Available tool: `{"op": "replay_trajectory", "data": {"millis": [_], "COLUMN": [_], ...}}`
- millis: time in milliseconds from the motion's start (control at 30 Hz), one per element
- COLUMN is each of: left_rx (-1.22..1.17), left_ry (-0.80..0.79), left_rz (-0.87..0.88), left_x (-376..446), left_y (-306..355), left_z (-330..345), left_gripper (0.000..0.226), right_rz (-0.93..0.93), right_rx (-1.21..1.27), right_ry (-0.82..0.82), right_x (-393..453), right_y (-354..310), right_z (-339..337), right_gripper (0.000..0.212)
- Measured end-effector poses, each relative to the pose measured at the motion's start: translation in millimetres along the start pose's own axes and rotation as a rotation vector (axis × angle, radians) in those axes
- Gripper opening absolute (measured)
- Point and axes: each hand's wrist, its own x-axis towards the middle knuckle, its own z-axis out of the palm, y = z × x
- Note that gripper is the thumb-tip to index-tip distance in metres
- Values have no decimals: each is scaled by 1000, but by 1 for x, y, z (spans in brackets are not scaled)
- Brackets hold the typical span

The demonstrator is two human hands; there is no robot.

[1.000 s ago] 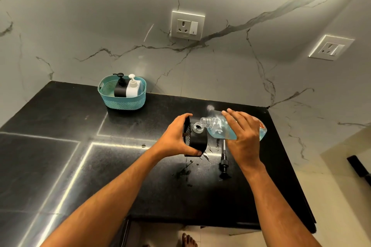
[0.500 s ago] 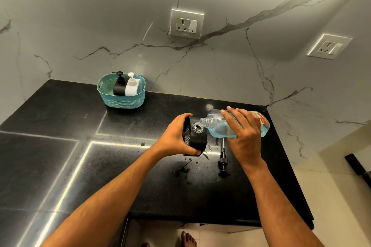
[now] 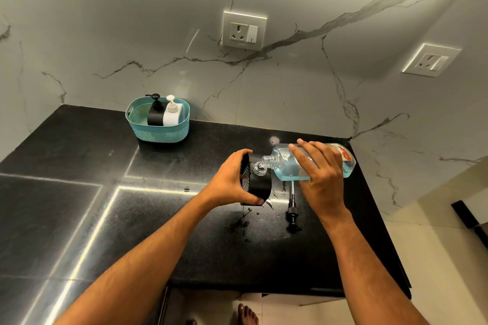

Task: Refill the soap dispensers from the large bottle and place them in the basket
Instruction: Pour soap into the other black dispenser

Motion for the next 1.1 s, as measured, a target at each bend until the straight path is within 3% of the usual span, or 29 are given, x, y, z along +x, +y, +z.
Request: {"op": "replay_trajectory", "data": {"millis": [1100], "left_rx": [12], "left_ry": [10], "left_rz": [-6], "left_x": [-2], "left_y": [-2], "left_z": [-3], "left_gripper": [119], "right_rz": [-11], "right_rx": [3], "right_ry": [-2], "right_x": [1], "right_y": [-3], "right_z": [1], "right_gripper": [75]}}
